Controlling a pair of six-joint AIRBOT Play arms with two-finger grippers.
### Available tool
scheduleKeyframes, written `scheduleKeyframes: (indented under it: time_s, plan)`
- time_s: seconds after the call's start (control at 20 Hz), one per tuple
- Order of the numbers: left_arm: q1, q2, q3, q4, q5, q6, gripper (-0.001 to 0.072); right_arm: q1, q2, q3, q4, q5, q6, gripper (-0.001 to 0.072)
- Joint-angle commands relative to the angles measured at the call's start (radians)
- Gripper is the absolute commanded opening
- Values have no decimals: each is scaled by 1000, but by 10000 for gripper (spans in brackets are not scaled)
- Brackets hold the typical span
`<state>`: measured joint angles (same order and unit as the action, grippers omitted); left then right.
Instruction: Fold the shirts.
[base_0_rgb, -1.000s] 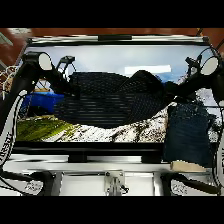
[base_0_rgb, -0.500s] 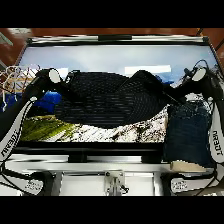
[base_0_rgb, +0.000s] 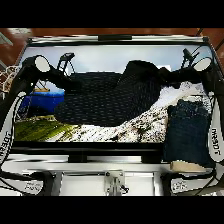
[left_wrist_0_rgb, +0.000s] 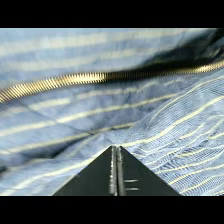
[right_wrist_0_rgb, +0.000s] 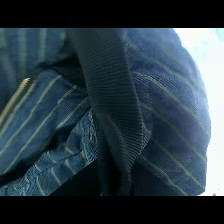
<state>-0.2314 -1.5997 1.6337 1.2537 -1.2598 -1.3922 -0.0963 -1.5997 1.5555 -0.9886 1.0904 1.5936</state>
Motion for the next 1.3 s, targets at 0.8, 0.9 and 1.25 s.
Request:
scheduleKeyframes:
  time_s: [0.8, 0.9, 1.25]
  plan:
    - [34, -163, -13, -38, -220, 219, 59, 112, 14, 96, -104, 31, -72, 118]
    - [33, -112, -12, -87, -206, 222, 58, 112, 14, 150, -101, 26, -95, 118]
    - [-175, 137, -13, -370, -188, 352, 58, 113, 16, 517, -27, -122, -122, 118]
